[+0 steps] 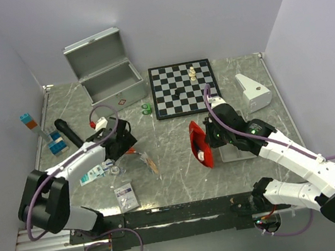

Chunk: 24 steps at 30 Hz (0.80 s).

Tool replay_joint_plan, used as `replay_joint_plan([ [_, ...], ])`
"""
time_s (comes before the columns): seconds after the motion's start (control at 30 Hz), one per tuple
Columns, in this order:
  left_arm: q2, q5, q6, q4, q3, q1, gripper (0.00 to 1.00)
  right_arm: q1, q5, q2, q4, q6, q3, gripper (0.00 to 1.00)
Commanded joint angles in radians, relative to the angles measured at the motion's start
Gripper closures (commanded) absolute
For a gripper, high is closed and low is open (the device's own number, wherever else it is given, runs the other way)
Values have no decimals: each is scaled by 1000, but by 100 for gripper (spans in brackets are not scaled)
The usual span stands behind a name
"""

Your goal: Organize the medicine kit

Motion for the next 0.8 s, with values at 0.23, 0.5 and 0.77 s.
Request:
replay_joint_plan([
  [0.23,187,-7,-67,4,68,-2,26,-5,6,-31,24,-2,-10,100],
  [0.5,291,5,17,-4,125,2,37,-5,21,-39,18,-10,-9,100],
  [0.77,348,56,141,12,168,2,54,-5,21,-45,22,-10,-19,100],
])
